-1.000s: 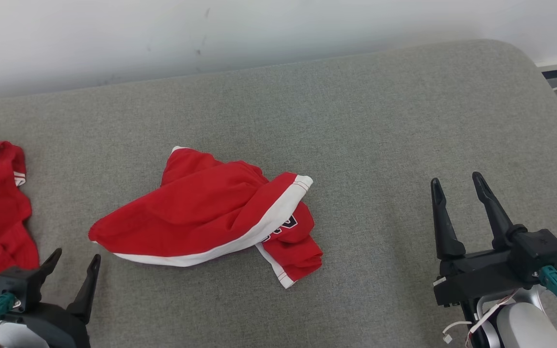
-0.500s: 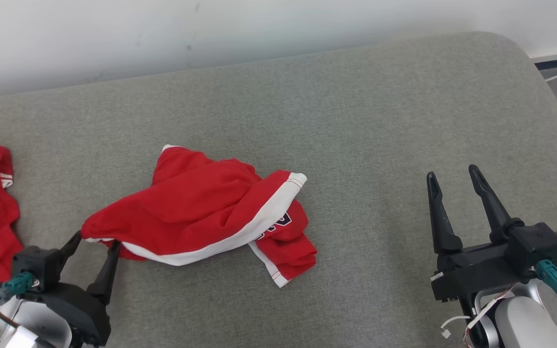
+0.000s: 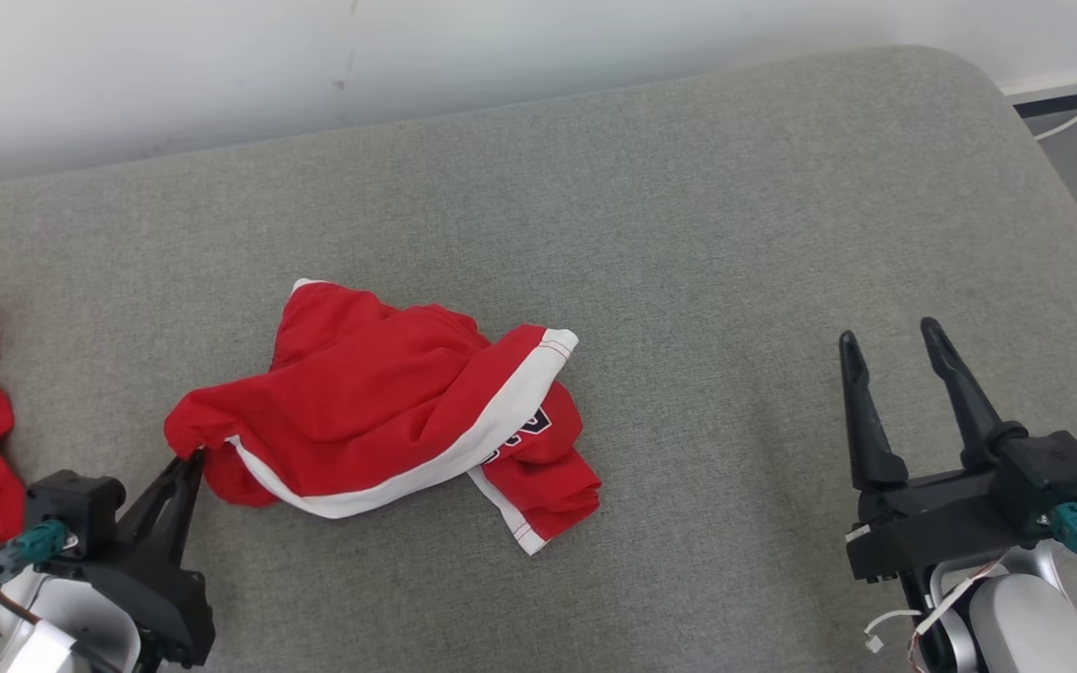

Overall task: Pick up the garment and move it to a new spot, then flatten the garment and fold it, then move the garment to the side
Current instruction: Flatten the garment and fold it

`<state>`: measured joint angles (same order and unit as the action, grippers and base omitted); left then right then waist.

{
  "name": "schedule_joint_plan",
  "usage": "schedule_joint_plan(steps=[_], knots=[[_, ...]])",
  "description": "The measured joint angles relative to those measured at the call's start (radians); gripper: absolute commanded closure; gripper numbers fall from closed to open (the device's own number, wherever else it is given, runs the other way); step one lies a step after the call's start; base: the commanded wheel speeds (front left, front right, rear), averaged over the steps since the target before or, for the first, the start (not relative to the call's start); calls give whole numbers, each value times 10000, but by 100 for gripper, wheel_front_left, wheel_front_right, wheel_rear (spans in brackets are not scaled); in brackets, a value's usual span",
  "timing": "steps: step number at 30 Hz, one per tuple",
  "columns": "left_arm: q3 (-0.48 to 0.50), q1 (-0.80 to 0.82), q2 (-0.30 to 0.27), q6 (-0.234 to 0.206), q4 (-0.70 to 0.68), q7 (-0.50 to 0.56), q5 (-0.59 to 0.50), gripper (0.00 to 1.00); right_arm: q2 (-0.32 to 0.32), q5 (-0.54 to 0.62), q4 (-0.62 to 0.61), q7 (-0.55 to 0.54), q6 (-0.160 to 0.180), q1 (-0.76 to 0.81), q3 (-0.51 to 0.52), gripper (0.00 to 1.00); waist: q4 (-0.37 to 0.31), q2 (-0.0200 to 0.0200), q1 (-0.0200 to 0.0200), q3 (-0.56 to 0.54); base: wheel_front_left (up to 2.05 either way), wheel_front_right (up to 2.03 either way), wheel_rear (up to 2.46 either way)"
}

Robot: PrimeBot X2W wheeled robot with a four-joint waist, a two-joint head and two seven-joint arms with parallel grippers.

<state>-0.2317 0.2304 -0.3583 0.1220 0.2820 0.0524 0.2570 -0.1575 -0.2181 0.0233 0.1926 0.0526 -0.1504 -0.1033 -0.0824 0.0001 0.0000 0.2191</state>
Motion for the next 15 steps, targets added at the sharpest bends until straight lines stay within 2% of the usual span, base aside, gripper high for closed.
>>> schedule_joint_plan(steps=[7,11,15], knots=[[-50,-127,159,-303,-199,-8,-36,100,-316,90,-35,-94,-13,56,73,0,216,0,1,-49,0,0,0],[-132,-490,249,-422,-397,-63,-61,100,-723,90,-31,-732,-625,-104,-316,0,420,0,0,-92,0,0,0],[-322,-556,426,-428,-564,-86,-104,100,-917,79,150,-1473,-1400,-782,-1051,0,625,0,0,-99,0,0,0]])
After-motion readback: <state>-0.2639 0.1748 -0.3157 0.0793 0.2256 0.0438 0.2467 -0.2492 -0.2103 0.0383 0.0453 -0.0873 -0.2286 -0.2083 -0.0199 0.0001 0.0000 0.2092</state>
